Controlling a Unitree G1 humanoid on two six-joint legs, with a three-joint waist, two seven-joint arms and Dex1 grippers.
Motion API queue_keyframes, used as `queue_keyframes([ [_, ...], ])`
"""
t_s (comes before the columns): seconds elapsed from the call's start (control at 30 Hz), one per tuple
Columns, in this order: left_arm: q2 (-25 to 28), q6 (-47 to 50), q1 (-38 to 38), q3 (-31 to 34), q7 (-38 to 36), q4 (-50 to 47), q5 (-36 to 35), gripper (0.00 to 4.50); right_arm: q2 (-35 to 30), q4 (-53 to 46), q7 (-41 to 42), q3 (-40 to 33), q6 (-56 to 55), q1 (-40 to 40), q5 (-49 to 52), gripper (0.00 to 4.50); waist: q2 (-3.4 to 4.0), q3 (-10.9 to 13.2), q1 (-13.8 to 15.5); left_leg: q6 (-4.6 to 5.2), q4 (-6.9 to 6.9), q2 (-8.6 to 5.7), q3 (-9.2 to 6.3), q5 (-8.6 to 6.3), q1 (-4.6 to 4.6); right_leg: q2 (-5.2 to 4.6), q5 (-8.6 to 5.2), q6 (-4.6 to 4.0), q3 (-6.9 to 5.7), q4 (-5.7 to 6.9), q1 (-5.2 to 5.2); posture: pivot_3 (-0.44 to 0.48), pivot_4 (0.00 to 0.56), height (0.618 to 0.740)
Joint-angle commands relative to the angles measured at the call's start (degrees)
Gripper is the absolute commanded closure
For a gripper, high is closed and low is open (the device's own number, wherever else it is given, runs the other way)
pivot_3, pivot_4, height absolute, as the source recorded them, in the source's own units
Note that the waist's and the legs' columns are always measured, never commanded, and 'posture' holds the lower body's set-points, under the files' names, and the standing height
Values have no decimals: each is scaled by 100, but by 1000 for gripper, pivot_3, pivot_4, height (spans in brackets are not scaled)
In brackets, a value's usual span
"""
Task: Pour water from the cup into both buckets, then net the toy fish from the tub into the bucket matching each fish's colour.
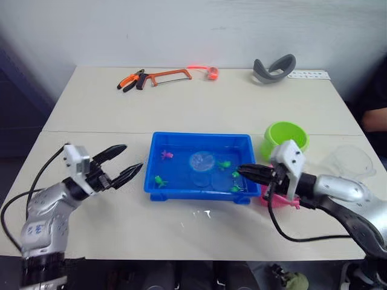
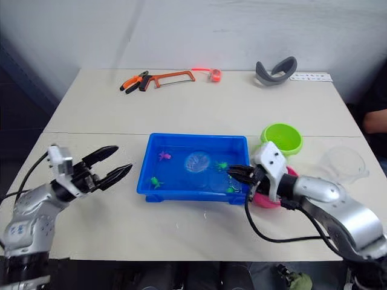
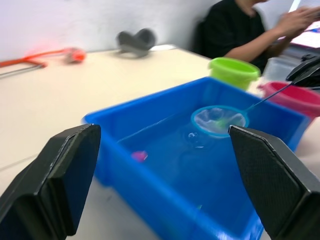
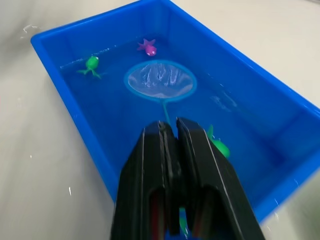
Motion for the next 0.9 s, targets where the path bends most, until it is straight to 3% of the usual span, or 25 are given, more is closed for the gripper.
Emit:
queue_keyframes([
  [0.03, -8, 37, 286, 165, 243, -558, -193, 52, 157, 243, 269, 580, 81, -479, -526, 4500, 0, 0, 2, 0, 0, 0, 3, 0, 0, 0, 1, 1, 0, -1, 0, 0, 150, 740],
  [0.33, 234, 401, 547, 148, 382, -1012, -413, 52, 1084, 959, 217, 1437, 132, -1320, -1566, 4500, 0, 0, -34, -3, -1, 0, 6, 1, -1, 3, 1, 2, -2, 10, -5, 0, 150, 740],
  [0.73, 2081, 1243, 203, 135, -639, -709, -464, 52, 2302, 1643, 276, 1656, -475, -1734, -2348, 4500, 3, 2, -98, -8, -8, -4, 9, 3, -6, 6, 1, 2, -4, 37, -17, 0, 150, 740],
  [0.9, 2496, 1168, -161, 94, -1022, -207, -365, 52, 2563, 1667, 438, 1583, -947, -1575, -2395, 4500, 4, 2, -113, -14, -18, -3, 13, 5, -9, 10, 0, 2, -2, 43, -33, 0, 150, 740],
])
